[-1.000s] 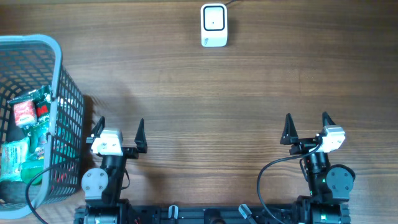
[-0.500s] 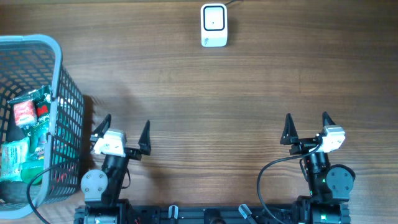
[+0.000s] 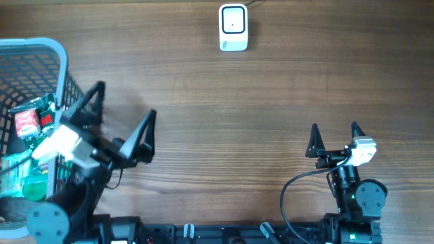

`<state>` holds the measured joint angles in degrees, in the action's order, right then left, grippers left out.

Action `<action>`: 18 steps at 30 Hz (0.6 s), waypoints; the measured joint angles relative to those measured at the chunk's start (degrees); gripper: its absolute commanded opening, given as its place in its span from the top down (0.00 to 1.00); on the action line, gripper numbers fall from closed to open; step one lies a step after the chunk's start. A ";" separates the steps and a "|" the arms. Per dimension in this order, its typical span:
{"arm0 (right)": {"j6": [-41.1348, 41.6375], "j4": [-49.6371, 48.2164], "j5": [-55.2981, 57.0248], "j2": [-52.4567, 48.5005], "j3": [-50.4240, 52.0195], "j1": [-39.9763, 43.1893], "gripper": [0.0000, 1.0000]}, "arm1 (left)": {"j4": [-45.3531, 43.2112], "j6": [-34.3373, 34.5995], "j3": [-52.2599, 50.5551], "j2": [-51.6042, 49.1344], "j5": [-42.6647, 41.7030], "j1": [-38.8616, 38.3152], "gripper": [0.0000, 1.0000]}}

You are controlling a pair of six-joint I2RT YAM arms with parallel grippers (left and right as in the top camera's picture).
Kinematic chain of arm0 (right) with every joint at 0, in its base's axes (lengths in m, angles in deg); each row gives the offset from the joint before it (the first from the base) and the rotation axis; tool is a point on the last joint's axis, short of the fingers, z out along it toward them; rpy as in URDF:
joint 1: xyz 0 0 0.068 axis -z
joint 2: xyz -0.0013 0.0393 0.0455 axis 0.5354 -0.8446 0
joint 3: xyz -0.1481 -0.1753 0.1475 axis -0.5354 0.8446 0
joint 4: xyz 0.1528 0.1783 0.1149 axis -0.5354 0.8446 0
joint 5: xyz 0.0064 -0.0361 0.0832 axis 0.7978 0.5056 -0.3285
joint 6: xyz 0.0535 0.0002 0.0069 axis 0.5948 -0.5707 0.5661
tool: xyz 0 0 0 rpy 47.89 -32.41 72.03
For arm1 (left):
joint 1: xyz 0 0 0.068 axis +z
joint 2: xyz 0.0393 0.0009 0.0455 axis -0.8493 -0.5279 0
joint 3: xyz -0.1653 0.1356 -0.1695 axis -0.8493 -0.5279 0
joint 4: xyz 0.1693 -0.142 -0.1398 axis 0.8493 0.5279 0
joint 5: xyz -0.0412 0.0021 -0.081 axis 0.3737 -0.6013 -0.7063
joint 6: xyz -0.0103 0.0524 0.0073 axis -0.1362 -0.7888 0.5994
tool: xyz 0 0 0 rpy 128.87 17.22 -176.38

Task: Scan the item barcode
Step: 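Reach left gripper into basket and grasp green 3M pack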

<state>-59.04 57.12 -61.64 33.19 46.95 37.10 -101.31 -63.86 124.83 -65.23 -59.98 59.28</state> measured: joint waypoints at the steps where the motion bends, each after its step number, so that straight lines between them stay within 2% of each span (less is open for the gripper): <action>1: 0.00 0.00 0.00 0.00 0.00 0.00 0.00 | -1.11 1.81 -0.02 -1.49 -0.85 0.00 0.00; 3: 0.00 0.00 0.00 0.00 0.00 0.00 0.00 | -0.37 3.98 1.20 -3.23 -0.11 0.55 0.00; 5: 0.02 0.00 0.00 -0.02 0.00 0.00 0.00 | 9.16 5.86 7.48 -6.64 4.07 2.67 0.00; 8: 0.00 0.02 -0.02 -0.02 0.00 0.00 0.00 | 33.22 8.28 28.76 -18.73 12.35 8.94 0.00; 11: 0.00 0.00 0.00 0.00 0.00 0.00 0.00 | 49.48 8.57 51.04 -30.75 15.23 15.43 0.00; 12: 0.02 -0.02 0.00 0.00 0.00 0.00 0.00 | 55.56 6.47 56.74 -33.46 15.93 16.61 0.00; 15: 0.02 -0.02 0.00 0.00 0.00 0.00 0.00 | 65.02 -1.36 59.58 -34.56 18.75 17.03 0.00; 16: 0.00 -0.02 0.00 0.00 0.00 0.00 0.00 | 66.97 -1.01 59.84 -34.80 21.24 17.03 0.00; 18: 0.00 -0.02 0.00 0.00 0.00 0.00 0.00 | 72.67 7.34 59.98 -35.47 31.47 19.08 0.00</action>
<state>-59.04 57.10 -61.64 33.19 46.95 37.10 -28.64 -56.52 184.80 -100.70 -28.50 78.36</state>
